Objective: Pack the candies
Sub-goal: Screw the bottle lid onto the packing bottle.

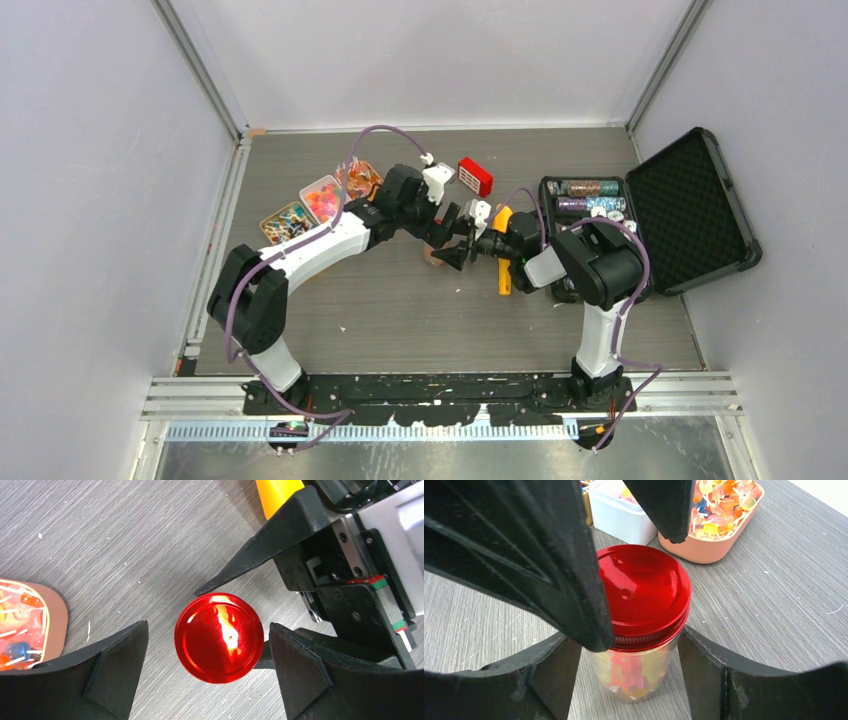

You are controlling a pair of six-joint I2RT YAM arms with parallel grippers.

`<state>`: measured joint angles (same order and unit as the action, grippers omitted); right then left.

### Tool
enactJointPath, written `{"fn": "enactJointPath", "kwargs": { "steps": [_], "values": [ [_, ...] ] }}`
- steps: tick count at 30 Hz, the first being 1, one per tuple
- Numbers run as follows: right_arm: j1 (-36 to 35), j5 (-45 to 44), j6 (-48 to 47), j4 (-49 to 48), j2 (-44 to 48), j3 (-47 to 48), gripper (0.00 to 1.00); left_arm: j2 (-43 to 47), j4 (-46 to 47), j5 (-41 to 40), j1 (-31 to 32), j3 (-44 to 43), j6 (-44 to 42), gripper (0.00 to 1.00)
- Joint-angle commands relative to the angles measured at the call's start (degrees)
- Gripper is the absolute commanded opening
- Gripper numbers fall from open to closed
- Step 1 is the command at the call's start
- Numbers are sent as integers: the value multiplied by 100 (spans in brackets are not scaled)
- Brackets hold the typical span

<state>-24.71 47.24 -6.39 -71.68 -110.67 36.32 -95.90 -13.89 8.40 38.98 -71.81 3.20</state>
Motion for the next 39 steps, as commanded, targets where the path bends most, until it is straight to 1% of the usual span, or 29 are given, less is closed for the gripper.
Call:
{"fn": "enactJointPath", "kwargs": {
  "steps": [1, 6, 8, 11, 13, 14, 16, 17, 18, 20, 23, 27, 31, 33, 39],
  "values": [
    [-43, -123, -102, -486, -82, 80, 72, 99, 447, -406, 95, 127, 140, 91],
    [-45, -119, -82, -538, -130, 78, 69, 19, 497, -453, 101, 184, 155, 86],
    [-51, -119, -90, -549, -143, 77, 67, -5, 521, -357, 106, 200, 146, 82],
    [-42, -117, -90, -581, -160, 83, 65, -36, 506, -195, 106, 233, 86, 73],
    [-41, -103, -97, -607, -181, 93, 60, -40, 399, -17, 93, 263, -57, 66],
    [-42, -88, -99, -626, -189, 101, 59, -28, 339, 38, 92, 280, -137, 60],
    [-37, -36, -110, -679, -207, 103, 58, 12, 243, 236, 81, 335, -439, 43],
    [-24, 37, -116, -707, -214, 96, 57, 23, 158, 370, 68, 350, -648, 37],
    [-3, 172, -99, -731, -223, 94, 57, 27, 8, 485, 54, 334, -846, 34],
    [51, 350, -51, -738, -227, 111, 57, 13, -385, 600, 18, 237, -1207, 32],
    [104, 515, -37, -679, -216, 178, 54, -101, -922, 1060, -97, 46, -1729, 30],
    [133, 742, -29, -540, -202, 293, 53, -230, -1425, 1419, -241, -176, -2575, 23],
    [154, 990, -28, -374, -157, 379, 53, -352, -1926, 2324, -525, -490, -3363, 22],
    [162, 1113, -29, -273, -149, 437, 53, -414, -2148, 2767, -631, -558, -3935, 22],
    [194, 1340, -43, -160, -182, 525, 53, -811, -2807, 3198, -850, -986, -4926, 21]
  ]
}}
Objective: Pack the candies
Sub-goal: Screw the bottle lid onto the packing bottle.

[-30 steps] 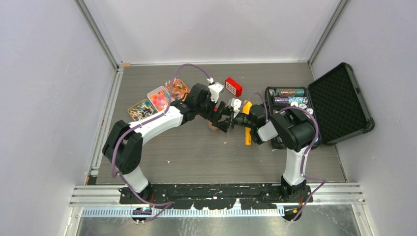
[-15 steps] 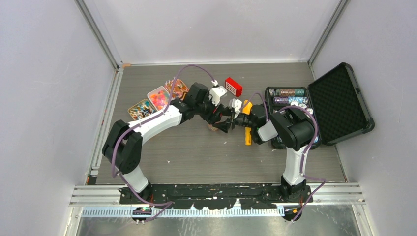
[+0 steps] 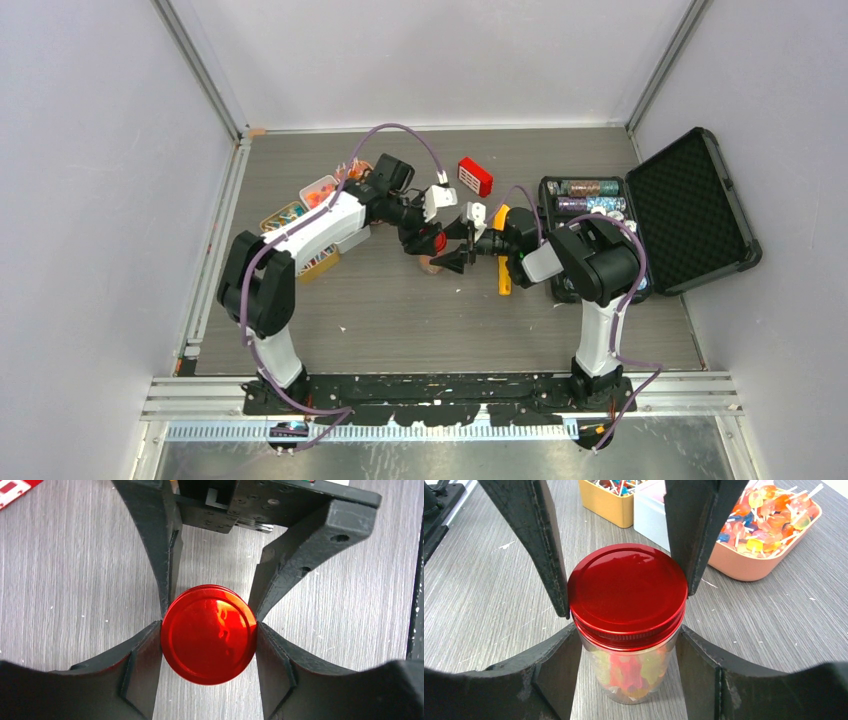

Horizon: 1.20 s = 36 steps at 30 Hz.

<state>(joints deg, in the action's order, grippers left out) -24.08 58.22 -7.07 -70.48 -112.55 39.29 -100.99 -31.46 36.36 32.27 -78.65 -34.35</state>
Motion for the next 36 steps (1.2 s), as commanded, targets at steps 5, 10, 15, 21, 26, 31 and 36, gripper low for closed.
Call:
{"fn": "enactJointPath", "kwargs": {
  "steps": [5, 10, 15, 21, 26, 31, 36],
  "values": [
    [133, 357, -108, 55, 7, 351, 52, -620, -1489, 445, -217, -686, -1973, 20],
    [132, 446, -398, 627, 62, 479, 52, -729, -1641, 280, -213, -797, -2776, 19],
    [132, 443, -583, 953, 127, 525, 52, -734, -1583, 117, -214, -815, -3264, 24],
    [134, 107, -576, 948, 224, 457, 66, -448, -750, 144, -213, -685, -2463, 59],
    [132, -158, -554, 931, 302, 399, 80, -467, -807, 8, -215, -831, -2216, 70],
    [132, -317, -661, 1082, 474, 270, 82, -470, -1001, -48, -213, -915, -2166, 80],
    [133, -515, -682, 1091, 655, 158, 82, -369, -874, -23, -213, -880, -1991, 91]
  ]
}}
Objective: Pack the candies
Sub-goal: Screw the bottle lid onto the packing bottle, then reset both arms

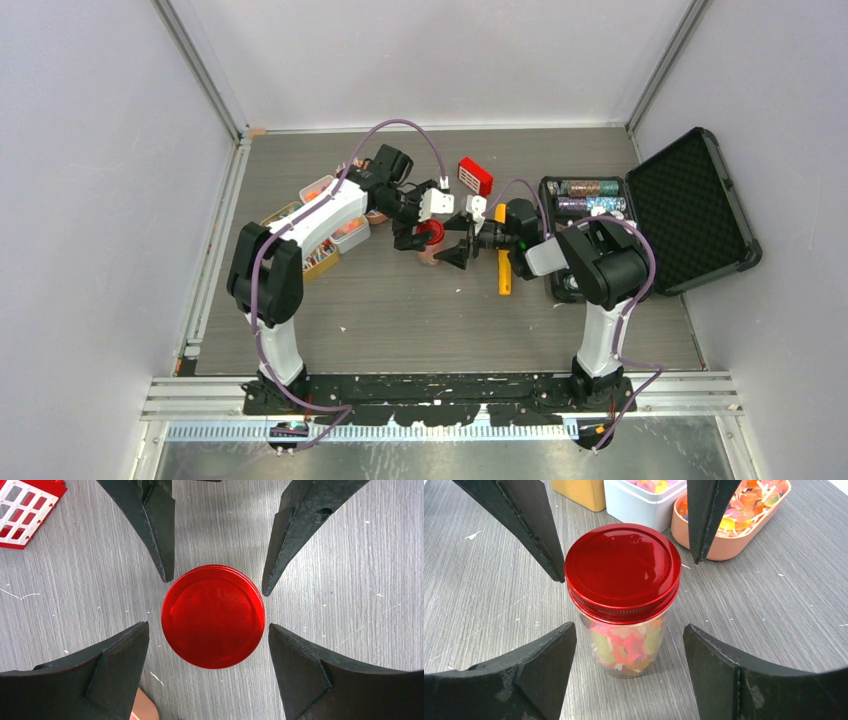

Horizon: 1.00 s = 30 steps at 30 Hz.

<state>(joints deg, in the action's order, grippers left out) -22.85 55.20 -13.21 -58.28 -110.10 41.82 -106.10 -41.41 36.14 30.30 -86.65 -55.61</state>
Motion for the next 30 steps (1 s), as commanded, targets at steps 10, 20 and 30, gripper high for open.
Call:
{"fn": "enactJointPath", "kwargs": {
  "steps": [10, 20, 30],
  "values": [
    [1, -608, -251, 1159, 1715, -509, 83, 855, 511, -123, -85, 15, 761, 100],
    [-184, -2878, 749, 5775, 3639, 716, 83, 1917, 1845, -865, -88, 377, 2872, 100],
    [-193, -4461, 3070, 8485, 3928, 2558, 83, 2684, 1198, -3448, -86, 422, 5535, 100]
  ]
}}
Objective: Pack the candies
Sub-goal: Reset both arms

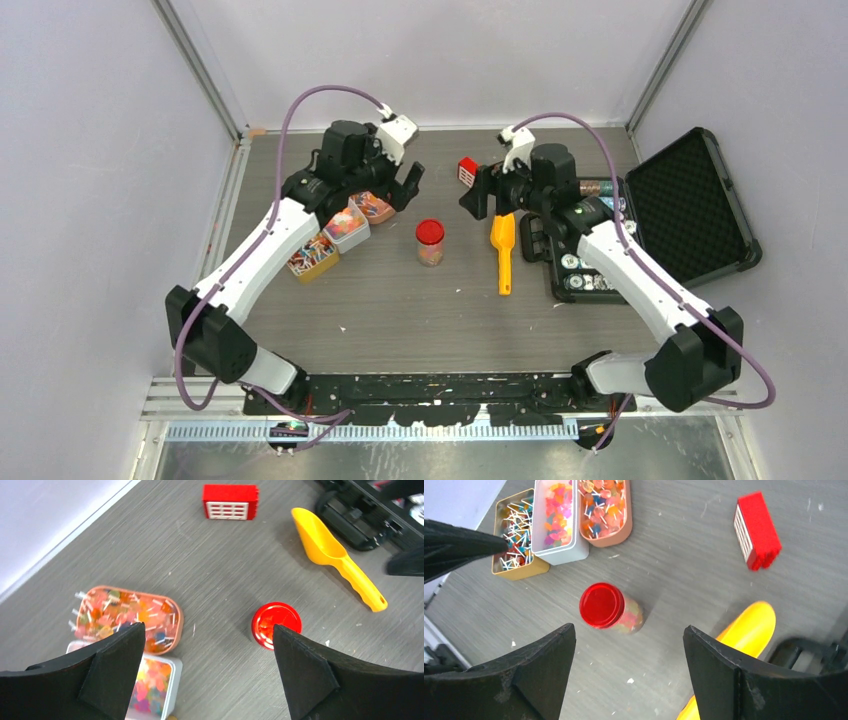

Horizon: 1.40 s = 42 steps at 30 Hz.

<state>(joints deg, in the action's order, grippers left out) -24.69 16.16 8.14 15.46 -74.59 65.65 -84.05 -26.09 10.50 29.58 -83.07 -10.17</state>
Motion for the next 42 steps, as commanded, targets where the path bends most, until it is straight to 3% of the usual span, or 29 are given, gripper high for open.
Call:
{"fn": "enactJointPath", "kwargs": {
  "steps": [1, 9, 19, 27, 42],
  "values": [
    [-5, -690, 955, 1197, 454, 168, 83, 659, -365, -969, -14, 214, 1136, 100],
    [-9, -2686, 1689, 1781, 1283, -112, 83, 2318, -370, -1593, -20, 1509, 1544, 100],
    [-7, -1994, 1155, 1300, 2629, -1139, 83, 3742, 258, -2004, -23, 3073, 1716, 100],
    [-13, -1720, 951, 1004, 3156, -1267, 83, 4250, 467, -1783, -17, 3457, 1694, 100],
    [-12, -1824, 1028, 1089, 3015, -1273, 83, 4454, 470, -1833, -23, 3481, 1415, 100]
  ]
}}
